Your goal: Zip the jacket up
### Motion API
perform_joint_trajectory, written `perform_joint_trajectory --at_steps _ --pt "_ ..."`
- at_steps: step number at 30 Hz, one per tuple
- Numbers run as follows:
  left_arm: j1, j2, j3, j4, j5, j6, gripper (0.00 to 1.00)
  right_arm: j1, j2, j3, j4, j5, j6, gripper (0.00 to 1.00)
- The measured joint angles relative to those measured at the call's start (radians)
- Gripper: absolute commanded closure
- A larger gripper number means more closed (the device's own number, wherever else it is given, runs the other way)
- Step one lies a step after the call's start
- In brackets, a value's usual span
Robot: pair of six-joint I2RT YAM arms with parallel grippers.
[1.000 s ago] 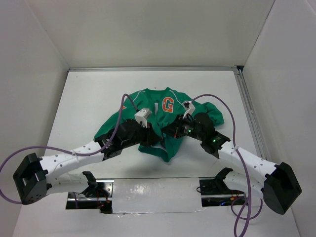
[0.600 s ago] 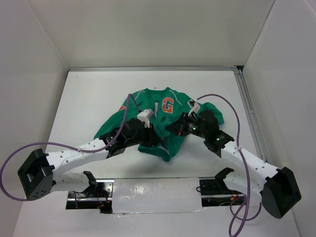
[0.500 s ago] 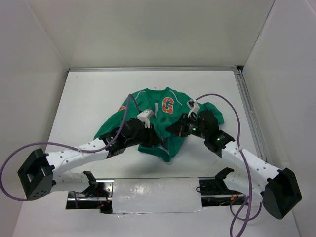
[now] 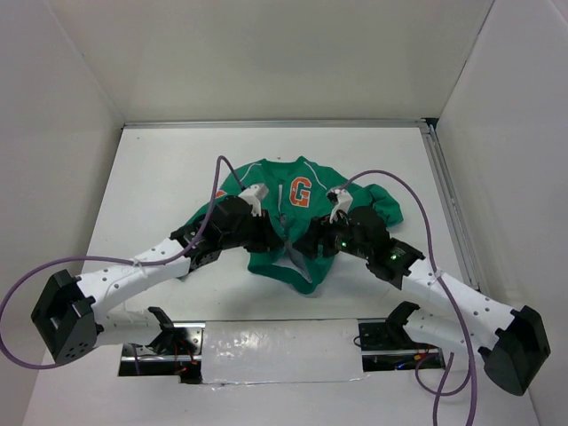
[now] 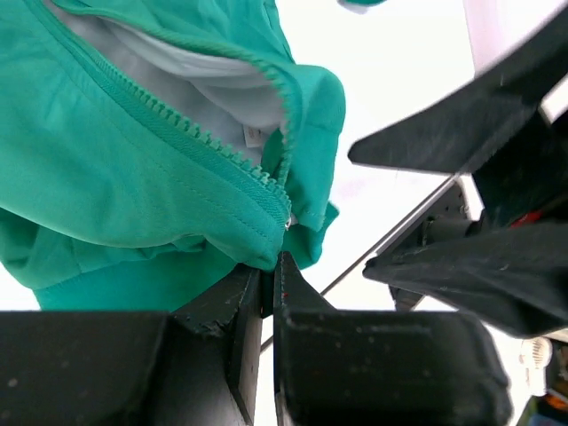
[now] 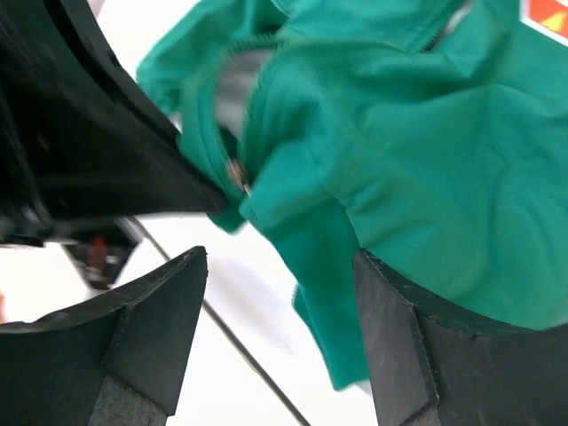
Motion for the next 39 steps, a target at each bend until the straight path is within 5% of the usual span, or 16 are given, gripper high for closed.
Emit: perform_joint_trajectory --at_steps 9,17,27,39 --pt "0.097 0.012 0.037 -0.032 0.129 -0.026 1.00 0.158 -0.129 -0.002 -0.029 0.008 -0.148 0.46" --pt "0.116 0.036 0.097 -0.081 0.204 -0.051 1.00 0.400 0.002 0.018 -0.028 0.272 -0.237 0.50" --pt "0.122 0.003 0.096 -0.097 0.233 -0.052 1.00 0.466 0.076 0.019 0.044 0.656 -0.192 0.52" --pt "0.122 0.003 0.096 -0.097 0.264 -0.074 1.00 0.480 0.159 0.021 0.147 0.751 -0.191 0.58"
